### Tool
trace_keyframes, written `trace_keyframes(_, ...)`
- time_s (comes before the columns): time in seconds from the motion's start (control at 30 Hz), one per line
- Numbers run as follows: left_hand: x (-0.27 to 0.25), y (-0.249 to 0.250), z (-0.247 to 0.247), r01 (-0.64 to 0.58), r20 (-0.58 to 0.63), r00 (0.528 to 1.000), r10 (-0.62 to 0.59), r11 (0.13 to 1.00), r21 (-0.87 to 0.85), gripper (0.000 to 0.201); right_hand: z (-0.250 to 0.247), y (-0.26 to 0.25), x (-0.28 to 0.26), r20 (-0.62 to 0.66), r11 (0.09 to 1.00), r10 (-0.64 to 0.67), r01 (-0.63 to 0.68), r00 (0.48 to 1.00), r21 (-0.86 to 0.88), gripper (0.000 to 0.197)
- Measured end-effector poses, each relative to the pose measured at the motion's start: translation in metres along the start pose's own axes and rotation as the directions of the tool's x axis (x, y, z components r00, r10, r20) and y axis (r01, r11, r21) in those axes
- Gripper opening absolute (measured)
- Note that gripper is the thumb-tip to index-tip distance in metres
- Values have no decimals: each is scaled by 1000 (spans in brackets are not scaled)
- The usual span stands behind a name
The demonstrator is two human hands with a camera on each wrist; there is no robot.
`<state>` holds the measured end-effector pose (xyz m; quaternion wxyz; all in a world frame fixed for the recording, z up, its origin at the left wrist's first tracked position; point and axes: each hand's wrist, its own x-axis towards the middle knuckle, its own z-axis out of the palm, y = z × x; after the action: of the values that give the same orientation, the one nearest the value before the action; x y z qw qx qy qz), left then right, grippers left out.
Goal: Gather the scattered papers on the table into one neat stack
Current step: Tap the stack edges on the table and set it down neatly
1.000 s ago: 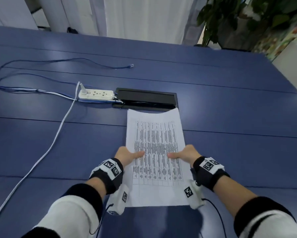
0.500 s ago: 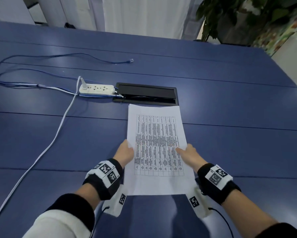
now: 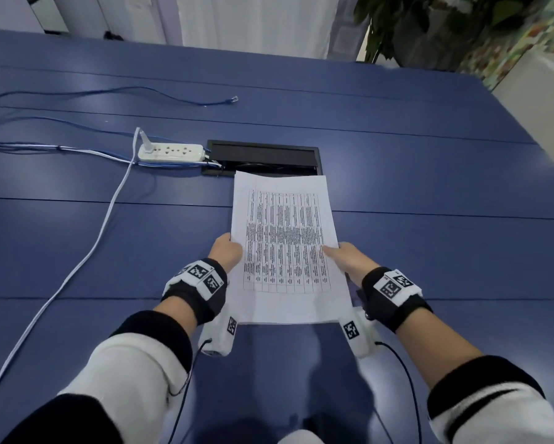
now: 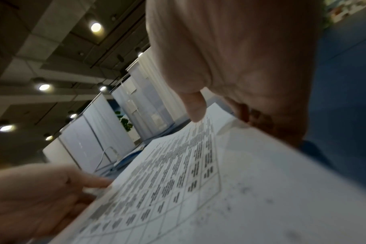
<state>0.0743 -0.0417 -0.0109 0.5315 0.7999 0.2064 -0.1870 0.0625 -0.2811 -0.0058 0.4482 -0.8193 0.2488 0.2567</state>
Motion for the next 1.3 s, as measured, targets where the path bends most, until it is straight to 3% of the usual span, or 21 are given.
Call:
trace_keyframes(0.1, -2, -13, -9, 55, 81, 996, -45, 991, -122, 14, -10, 11, -29, 51, 982, 11, -21, 999, 185, 33)
trace_keyframes(0.23, -36, -36, -18, 103, 226, 972, -60, 977, -185, 17, -11, 41, -54, 124, 977, -33, 6, 992, 212, 29)
trace_keyframes(0.37, -53, -60, -14, 48, 218, 976, -8, 982, -181, 22, 2, 55, -57, 37, 995, -55, 52, 998, 88, 21)
trace_keyframes(0.5, -38, -79, 4, 12, 130, 991, 2, 995, -103, 35, 17, 56, -55, -71, 992, -64, 56, 995, -110, 40)
trace_keyframes(0.6, -57, -57, 12, 46, 83, 996, -44, 999, -21, 51, 23, 49, -61, -88, 974, -55, 34, 995, -225, 43)
trace_keyframes(0.7, -63, -49, 15, 75, 37, 996, -79, 993, 91, 39, 24, 44, -61, -142, 983, -33, 6, 989, -184, 46)
trace_keyframes(0.77, -60, -49, 11, 80, 35, 996, -83, 994, 77, 44, 24, 44, -60, -145, 989, -20, -2, 989, -148, 49)
trace_keyframes(0.87, -39, -60, 5, 100, 42, 994, -101, 995, 16, 80, 21, 50, -58, -130, 998, 4, -12, 992, -58, 52)
trace_keyframes(0.9, -37, -61, 2, 138, 45, 990, -137, 990, -15, 83, 19, 53, -56, -128, 999, 7, -11, 992, -33, 52)
trace_keyframes(1.0, -55, -46, -5, 163, 96, 984, -149, 974, -155, 43, 16, 56, -58, -119, 1000, 2, 2, 993, 29, 42)
trace_keyframes(1.03, -61, -41, -5, 169, 105, 983, -152, 969, -181, 40, 15, 54, -62, -113, 999, 2, 3, 994, 42, 37)
trace_keyframes(1.13, -63, -34, -4, 168, 124, 981, -148, 971, -169, 52, 14, 48, -69, -110, 1000, 2, 1, 994, 30, 27)
trace_keyframes(1.3, -56, -32, -9, 179, 146, 975, -166, 980, -85, 49, 17, 48, -69, -135, 1000, -4, 1, 991, -23, 30)
